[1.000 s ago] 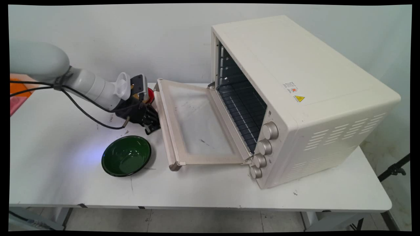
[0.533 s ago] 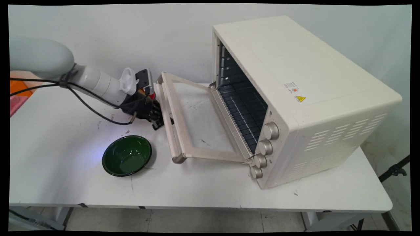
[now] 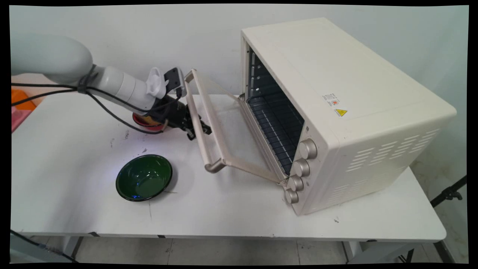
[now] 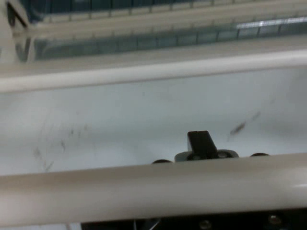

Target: Close the oven

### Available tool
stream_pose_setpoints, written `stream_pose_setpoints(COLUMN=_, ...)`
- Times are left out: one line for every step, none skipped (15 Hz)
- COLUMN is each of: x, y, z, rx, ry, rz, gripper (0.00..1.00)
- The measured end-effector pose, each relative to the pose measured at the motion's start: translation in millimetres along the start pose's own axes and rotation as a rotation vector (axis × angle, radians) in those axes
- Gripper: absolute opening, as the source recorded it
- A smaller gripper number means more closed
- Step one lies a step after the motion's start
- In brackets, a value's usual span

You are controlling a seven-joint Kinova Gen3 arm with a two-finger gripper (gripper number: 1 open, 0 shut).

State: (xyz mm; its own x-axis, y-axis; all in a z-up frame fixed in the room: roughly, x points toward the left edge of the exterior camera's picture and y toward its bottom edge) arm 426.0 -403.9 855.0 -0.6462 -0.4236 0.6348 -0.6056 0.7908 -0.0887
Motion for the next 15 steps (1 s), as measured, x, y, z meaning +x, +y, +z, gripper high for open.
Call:
stream_pose_setpoints(x=3.1, y=0.5, z=-0.1, rx=-0.001, ry=0.007, rz=0.0, gripper=0.0)
stream_pose_setpoints(x=8.4, y=1.2, z=0.1, rx=-0.004, ry=0.017, rz=0.002, gripper=0.0)
stream_pose_setpoints(x=13.7, y=2.1, z=-0.6, rx=-0.005, ry=0.029, rz=0.002, gripper=0.0)
stream_pose_setpoints(x=19.3, y=2.8, z=-1.2, rx=-0.007, ry=0.041, rz=0.003, gripper=0.0)
stream_pose_setpoints(x=24.3, y=3.2, z=-1.8, rx=-0.008, ry=0.051, rz=0.003, gripper=0.0)
stream_pose_setpoints(x=29.8, y=3.7, z=-2.7, rx=-0.009, ry=0.062, rz=0.003, gripper=0.0)
stream_pose_setpoints(x=35.1, y=4.2, z=-4.1, rx=-0.01, ry=0.074, rz=0.002, gripper=0.0)
stream_pose_setpoints(x=39.6, y=4.6, z=-5.6, rx=-0.011, ry=0.084, rz=0.001, gripper=0.0)
stream_pose_setpoints(x=45.2, y=5.1, z=-7.3, rx=-0.012, ry=0.095, rz=0.0, gripper=0.0)
stream_pose_setpoints(x=50.7, y=5.5, z=-9.3, rx=-0.012, ry=0.107, rz=-0.002, gripper=0.0)
stream_pose_setpoints(x=54.6, y=5.6, z=-10.8, rx=-0.013, ry=0.115, rz=-0.003, gripper=0.0)
stream_pose_setpoints(x=60.8, y=5.7, z=-13.6, rx=-0.013, ry=0.127, rz=-0.004, gripper=0.0)
stream_pose_setpoints(x=65.9, y=5.4, z=-16.1, rx=-0.013, ry=0.138, rz=-0.005, gripper=0.0)
stream_pose_setpoints(x=70.0, y=4.8, z=-18.4, rx=-0.013, ry=0.146, rz=-0.005, gripper=0.0)
stream_pose_setpoints(x=74.5, y=3.9, z=-21.2, rx=-0.012, ry=0.154, rz=-0.005, gripper=0.0)
